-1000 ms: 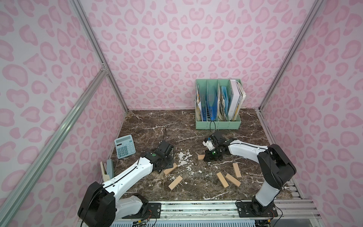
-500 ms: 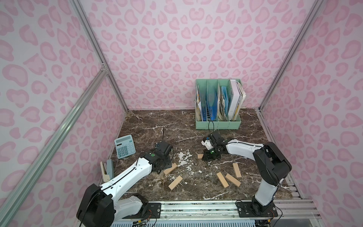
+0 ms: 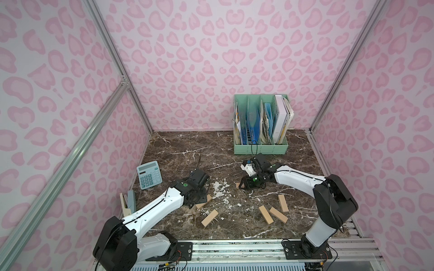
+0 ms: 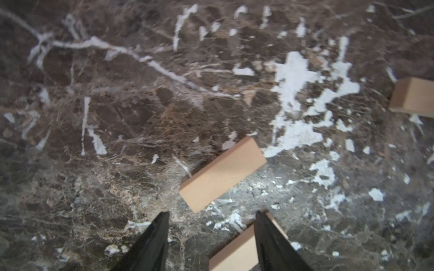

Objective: Assemble the number 6 with building blocks
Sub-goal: Adjust the building block at the center of the board, then assemble the building block at the center of the board.

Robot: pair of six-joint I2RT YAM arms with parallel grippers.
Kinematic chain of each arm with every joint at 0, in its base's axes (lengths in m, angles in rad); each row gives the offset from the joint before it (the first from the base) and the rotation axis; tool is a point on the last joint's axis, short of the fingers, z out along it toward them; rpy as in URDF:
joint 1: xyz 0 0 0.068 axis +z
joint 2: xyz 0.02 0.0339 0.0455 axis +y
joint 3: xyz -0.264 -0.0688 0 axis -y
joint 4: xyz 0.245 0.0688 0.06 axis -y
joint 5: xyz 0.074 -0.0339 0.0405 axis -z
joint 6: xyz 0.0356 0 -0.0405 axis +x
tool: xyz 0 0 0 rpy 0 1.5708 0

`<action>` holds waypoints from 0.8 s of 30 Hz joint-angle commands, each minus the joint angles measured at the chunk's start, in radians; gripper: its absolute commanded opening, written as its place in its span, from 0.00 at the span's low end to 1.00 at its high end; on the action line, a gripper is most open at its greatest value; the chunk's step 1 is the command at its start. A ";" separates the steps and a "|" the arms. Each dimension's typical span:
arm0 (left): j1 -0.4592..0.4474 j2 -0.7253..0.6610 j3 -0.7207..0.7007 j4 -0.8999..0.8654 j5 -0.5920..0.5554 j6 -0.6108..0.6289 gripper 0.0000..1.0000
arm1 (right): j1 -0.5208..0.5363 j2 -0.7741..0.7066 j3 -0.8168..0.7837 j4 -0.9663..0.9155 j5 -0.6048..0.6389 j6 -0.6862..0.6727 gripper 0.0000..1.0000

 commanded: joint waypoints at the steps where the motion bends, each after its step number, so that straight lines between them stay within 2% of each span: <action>1: -0.056 0.091 0.070 -0.062 -0.040 0.233 0.63 | -0.027 -0.112 0.015 -0.112 0.073 -0.033 0.87; 5: -0.091 0.278 0.124 -0.087 -0.049 0.363 0.57 | -0.143 -0.208 0.005 -0.135 0.036 -0.034 0.86; 8: -0.096 0.343 0.125 -0.078 -0.099 0.406 0.53 | -0.186 -0.244 0.004 -0.155 0.031 -0.049 0.85; 16: -0.087 0.361 0.137 -0.061 -0.121 0.466 0.55 | -0.198 -0.312 -0.047 -0.145 0.026 -0.017 0.83; 24: -0.030 0.413 0.134 -0.040 -0.038 0.488 0.54 | -0.197 -0.306 -0.022 -0.163 0.037 -0.021 0.82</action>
